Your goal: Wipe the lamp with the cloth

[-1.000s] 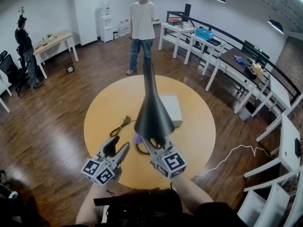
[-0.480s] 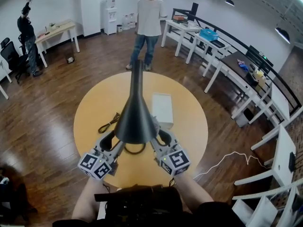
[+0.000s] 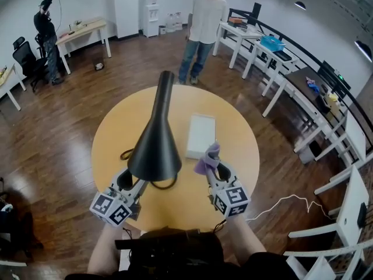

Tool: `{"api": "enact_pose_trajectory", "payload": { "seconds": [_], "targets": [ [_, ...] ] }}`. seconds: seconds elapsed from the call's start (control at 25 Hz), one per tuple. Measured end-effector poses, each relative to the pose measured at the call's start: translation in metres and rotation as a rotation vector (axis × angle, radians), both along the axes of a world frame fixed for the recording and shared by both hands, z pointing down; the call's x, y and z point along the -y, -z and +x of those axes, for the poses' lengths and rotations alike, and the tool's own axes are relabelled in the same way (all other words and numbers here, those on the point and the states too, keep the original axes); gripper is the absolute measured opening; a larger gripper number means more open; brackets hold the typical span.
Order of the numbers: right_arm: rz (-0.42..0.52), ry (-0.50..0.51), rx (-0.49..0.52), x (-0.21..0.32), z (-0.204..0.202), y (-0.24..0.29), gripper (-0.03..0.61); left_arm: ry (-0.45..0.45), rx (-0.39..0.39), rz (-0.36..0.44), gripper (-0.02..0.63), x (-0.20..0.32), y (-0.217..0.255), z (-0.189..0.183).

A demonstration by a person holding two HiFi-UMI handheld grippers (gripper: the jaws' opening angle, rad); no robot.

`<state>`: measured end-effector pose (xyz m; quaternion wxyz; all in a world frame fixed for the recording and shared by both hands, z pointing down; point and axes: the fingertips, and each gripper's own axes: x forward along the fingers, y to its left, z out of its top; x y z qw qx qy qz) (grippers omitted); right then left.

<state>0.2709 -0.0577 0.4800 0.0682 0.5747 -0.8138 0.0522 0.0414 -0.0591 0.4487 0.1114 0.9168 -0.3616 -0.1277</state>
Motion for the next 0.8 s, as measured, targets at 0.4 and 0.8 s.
{"api": "enact_pose_trajectory", "payload": {
  "seconds": [0.4, 0.8],
  "targets": [
    [-0.428, 0.087, -0.222, -0.023, 0.019, -0.118, 0.110, 0.053, 0.028, -0.074, 0.229, -0.014, -0.035, 0.000],
    [-0.613, 0.082, -0.248, -0.039, 0.030, -0.161, 0.202, 0.023, 0.063, -0.095, 0.227, -0.012, -0.047, 0.010]
  ]
}}
